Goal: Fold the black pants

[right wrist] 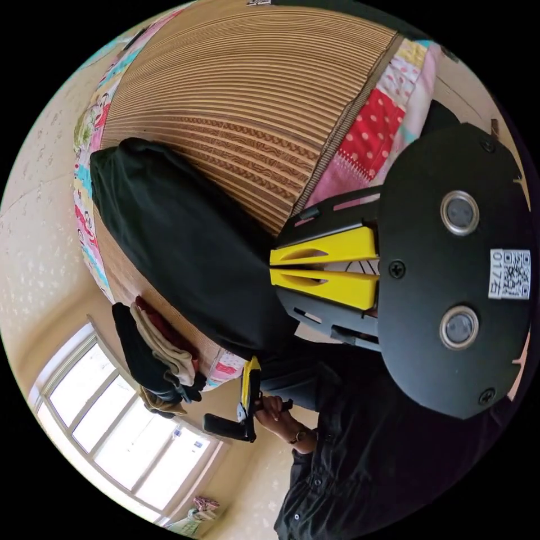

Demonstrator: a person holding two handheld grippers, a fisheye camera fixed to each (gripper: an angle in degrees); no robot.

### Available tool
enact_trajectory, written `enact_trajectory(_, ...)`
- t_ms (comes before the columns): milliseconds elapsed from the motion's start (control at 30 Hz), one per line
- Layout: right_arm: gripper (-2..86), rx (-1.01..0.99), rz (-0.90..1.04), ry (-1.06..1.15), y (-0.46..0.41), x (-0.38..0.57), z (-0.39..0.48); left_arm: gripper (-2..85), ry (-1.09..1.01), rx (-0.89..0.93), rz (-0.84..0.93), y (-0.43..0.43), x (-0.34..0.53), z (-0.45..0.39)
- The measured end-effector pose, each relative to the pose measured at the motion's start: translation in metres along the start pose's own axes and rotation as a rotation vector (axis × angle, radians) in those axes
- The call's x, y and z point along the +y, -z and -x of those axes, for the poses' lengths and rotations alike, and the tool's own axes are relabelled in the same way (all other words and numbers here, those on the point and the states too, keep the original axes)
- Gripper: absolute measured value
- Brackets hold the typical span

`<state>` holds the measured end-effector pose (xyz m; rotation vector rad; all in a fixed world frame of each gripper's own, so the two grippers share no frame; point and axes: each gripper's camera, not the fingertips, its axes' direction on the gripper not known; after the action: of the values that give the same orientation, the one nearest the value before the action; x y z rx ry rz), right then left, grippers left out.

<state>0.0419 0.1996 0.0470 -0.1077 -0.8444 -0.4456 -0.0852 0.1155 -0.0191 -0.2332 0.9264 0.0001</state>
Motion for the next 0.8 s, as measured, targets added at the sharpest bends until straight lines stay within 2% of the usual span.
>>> enact_trajectory(200, 2.7, -0.027, -0.067, -0.232, 0.023, 0.049, -0.042, 5.9, 0.167, 0.138, -0.077, -0.005, 0.024, 0.023)
enact_trajectory(333, 6.4, -0.081, -0.207, -0.28, 0.052, 0.049, -0.052, 8.1, 0.095, 0.139, -0.144, 0.013, 0.002, 0.017)
enact_trajectory(433, 9.9, -0.162, -0.269, -0.357, 0.068, 0.041, -0.083, 9.7, 0.014, 0.062, -0.176, 0.02, -0.031, 0.007)
enact_trajectory(633, 9.8, -0.31, -0.26, -0.416, 0.058, 0.015, -0.117, 11.2, -0.008, 0.027, -0.08, -0.022, -0.074, 0.005)
enact_trajectory(700, 5.9, -0.274, -0.192, -0.413, 0.054, 0.01, -0.11, 9.4, -0.013, 0.045, -0.046, -0.035, -0.066, -0.005)
enact_trajectory(800, 4.3, -0.185, -0.201, -0.325, 0.066, 0.022, -0.084, 4.3, -0.036, 0.018, -0.004, -0.04, -0.042, -0.016)
